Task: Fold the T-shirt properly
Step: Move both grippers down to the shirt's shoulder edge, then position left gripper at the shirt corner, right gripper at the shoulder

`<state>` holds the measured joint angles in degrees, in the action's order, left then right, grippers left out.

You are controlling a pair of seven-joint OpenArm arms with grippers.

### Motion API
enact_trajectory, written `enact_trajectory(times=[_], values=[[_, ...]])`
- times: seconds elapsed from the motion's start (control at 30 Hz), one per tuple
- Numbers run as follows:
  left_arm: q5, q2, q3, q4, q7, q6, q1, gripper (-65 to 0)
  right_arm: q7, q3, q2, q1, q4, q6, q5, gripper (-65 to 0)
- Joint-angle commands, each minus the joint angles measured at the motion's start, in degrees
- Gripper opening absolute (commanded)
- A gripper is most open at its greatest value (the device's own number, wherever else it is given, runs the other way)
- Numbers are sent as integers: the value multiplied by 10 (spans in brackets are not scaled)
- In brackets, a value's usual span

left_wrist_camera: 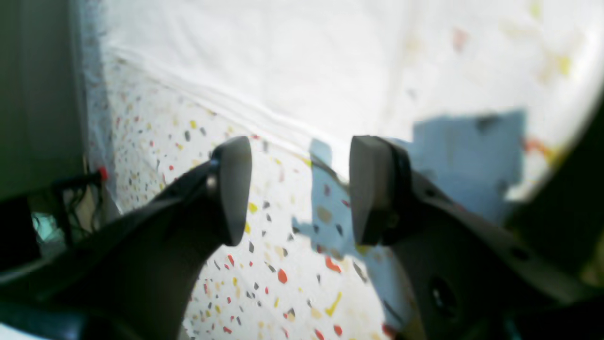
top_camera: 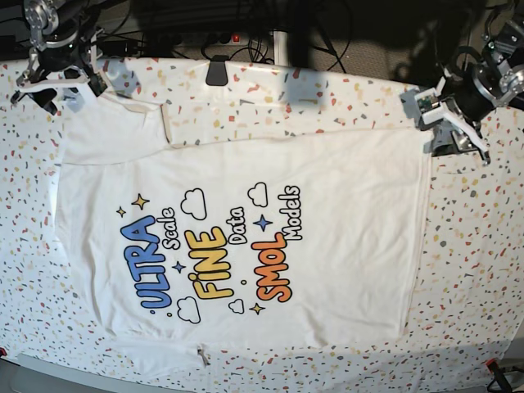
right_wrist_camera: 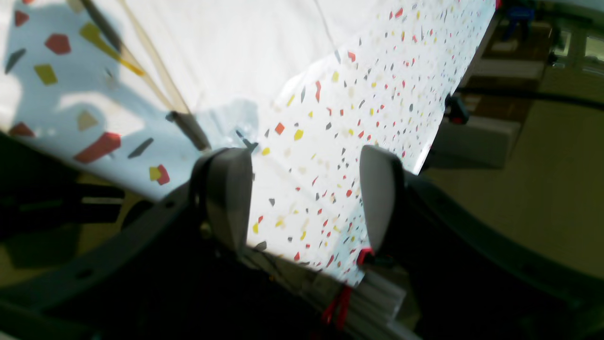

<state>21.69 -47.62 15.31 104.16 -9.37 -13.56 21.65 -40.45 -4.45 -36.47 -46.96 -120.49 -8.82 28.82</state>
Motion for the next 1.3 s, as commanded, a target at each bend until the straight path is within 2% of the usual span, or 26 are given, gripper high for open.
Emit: enact_trajectory(times=[0.0,0.23,0.43,0.57,0.6,0.67,0.77,0.87,0.9,0.93,1.03,1.27], values=[[-8,-10,-6,8,3,23,-6,-330,3,-3,0,-3,-10,3,10,-288],[-8,6,-6,9,3,157,-12,-330,3,-3,16,-3,-10,3,10,-288],[-8,20,-6,9,-3,166,-36,-330,3,-3,16,-3,-10,3,10,-288],[-8,20,-6,9,-6,160,-59,-329,2,-3,16,-3,-10,3,10,-288],[-7,20,-6,9,-17,147,-68,-325,2,-3,16,-3,-10,3,10,-288],[-8,20,-6,9,-55,88,-89,-323,-1,-3,16,-3,-10,3,10,-288],[-8,20,-6,9,-102,-42,-127,-323,-1,-3,16,-3,-10,3,10,-288],[-13,19,-6,9,-124,-197,-167,-323,-1,-3,16,-3,-10,3,10,-288],[-36,16,-6,9,-125,-238,-179,-323,-1,-3,16,-3,-10,3,10,-288],[-69,15,-6,9,-125,-264,-189,-323,-1,-3,16,-3,-10,3,10,-288],[-130,16,-6,8,-125,-264,-196,-323,-1,-3,16,-3,-10,3,10,-288],[-129,17,-6,8,-143,-264,-158,-324,-1,-3,16,-3,-10,3,10,-288]])
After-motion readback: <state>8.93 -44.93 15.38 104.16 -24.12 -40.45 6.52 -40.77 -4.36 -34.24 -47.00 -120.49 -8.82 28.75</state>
